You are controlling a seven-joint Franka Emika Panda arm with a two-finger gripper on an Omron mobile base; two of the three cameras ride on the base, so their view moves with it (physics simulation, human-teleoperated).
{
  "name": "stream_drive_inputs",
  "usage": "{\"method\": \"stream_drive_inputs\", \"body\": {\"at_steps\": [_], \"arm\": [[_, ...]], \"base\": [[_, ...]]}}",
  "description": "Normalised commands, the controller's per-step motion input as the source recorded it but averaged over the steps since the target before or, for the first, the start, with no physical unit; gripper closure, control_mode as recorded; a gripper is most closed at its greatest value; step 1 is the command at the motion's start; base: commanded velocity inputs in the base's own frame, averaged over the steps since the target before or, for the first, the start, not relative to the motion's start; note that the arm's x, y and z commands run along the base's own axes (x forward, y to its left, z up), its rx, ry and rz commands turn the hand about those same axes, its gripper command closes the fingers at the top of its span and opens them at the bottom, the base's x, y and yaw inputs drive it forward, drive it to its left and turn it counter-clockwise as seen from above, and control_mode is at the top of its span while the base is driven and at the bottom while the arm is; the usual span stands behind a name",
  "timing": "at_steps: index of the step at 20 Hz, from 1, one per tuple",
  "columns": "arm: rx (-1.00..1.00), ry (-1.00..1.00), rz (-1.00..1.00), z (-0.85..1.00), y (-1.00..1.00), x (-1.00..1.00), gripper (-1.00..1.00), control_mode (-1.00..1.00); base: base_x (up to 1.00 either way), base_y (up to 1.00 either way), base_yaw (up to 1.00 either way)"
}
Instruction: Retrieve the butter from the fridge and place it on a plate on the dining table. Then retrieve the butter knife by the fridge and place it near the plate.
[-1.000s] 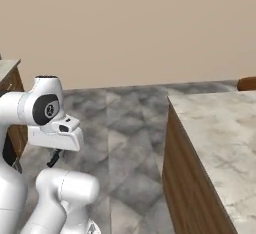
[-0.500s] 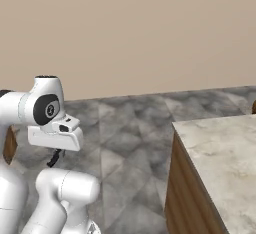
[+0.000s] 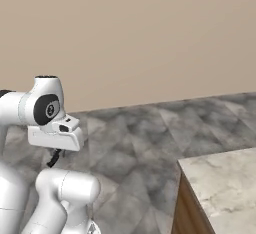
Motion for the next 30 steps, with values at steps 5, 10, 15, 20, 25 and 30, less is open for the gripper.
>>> {"method": "stream_drive_inputs", "body": {"at_steps": [5,10,15,20,25,30], "arm": [[0.0,0.0,0.0,0.0,0.0,0.0,1.0,1.0],[0.0,0.0,0.0,0.0,0.0,0.0,1.0,1.0],[0.0,0.0,0.0,0.0,0.0,0.0,1.0,1.0],[0.0,0.0,0.0,0.0,0.0,0.0,1.0,1.0],[0.0,0.0,0.0,0.0,0.0,0.0,1.0,1.0],[0.0,0.0,0.0,0.0,0.0,0.0,1.0,1.0]], "base": [[1.0,0.4,-0.23],[1.0,0.7,-0.45],[1.0,0.78,-0.57],[1.0,0.78,-0.57],[1.0,0.71,-0.55],[1.0,0.33,-0.56]]}}
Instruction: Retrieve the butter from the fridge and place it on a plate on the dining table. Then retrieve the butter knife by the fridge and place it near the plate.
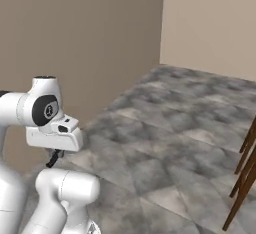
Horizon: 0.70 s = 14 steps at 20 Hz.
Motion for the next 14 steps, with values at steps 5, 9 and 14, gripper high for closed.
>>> {"method": "stream_drive_inputs", "body": {"at_steps": [5,9,14], "arm": [[0.0,0.0,0.0,0.0,0.0,0.0,1.0,1.0],[0.0,0.0,0.0,0.0,0.0,0.0,1.0,1.0],[0.0,0.0,0.0,0.0,0.0,0.0,1.0,1.0]], "base": [[1.0,0.18,-0.54],[1.0,0.15,-0.58],[1.0,0.52,-0.62]]}}
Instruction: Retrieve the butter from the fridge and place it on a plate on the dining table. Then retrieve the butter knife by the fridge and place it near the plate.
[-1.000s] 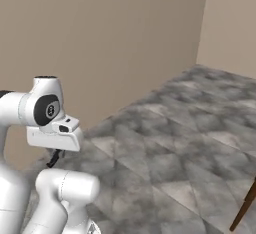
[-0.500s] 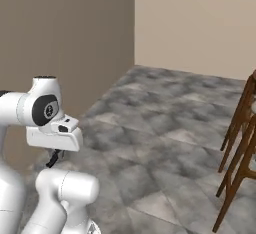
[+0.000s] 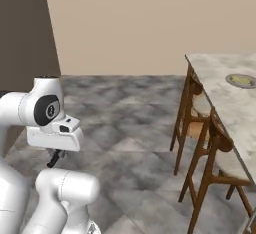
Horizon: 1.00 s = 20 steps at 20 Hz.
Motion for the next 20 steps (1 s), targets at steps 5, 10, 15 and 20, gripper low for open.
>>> {"method": "stream_drive_inputs", "body": {"at_steps": [5,10,15,20], "arm": [[0.0,0.0,0.0,0.0,0.0,0.0,1.0,1.0],[0.0,0.0,0.0,0.0,0.0,0.0,1.0,1.0],[0.0,0.0,0.0,0.0,0.0,0.0,1.0,1.0],[0.0,0.0,0.0,0.0,0.0,0.0,1.0,1.0]], "base": [[1.0,0.84,-0.65],[0.98,0.76,-0.71],[0.76,0.62,-0.8],[0.65,0.54,-0.83]]}}
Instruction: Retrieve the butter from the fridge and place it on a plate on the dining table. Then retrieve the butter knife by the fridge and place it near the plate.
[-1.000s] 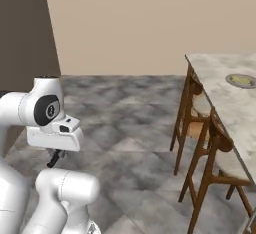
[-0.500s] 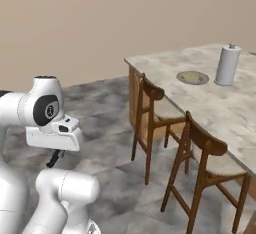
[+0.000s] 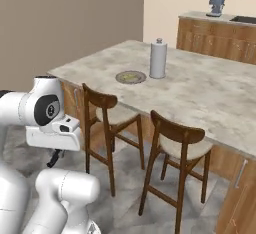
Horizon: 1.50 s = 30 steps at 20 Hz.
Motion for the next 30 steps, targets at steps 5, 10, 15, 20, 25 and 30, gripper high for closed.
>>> {"method": "stream_drive_inputs", "body": {"at_steps": [5,10,15,20,25,30], "arm": [[0.0,0.0,0.0,0.0,0.0,0.0,1.0,1.0],[0.0,0.0,0.0,0.0,0.0,0.0,1.0,1.0],[0.0,0.0,0.0,0.0,0.0,0.0,1.0,1.0],[0.0,0.0,0.0,0.0,0.0,0.0,1.0,1.0],[0.0,0.0,0.0,0.0,0.0,0.0,1.0,1.0],[0.0,0.0,0.0,0.0,0.0,0.0,1.0,1.0]], "base": [[0.79,0.49,-0.8],[0.99,0.11,-0.37],[0.6,0.61,-0.13],[0.59,0.62,-0.14],[0.69,-0.27,0.0],[0.23,-0.43,0.0]]}}
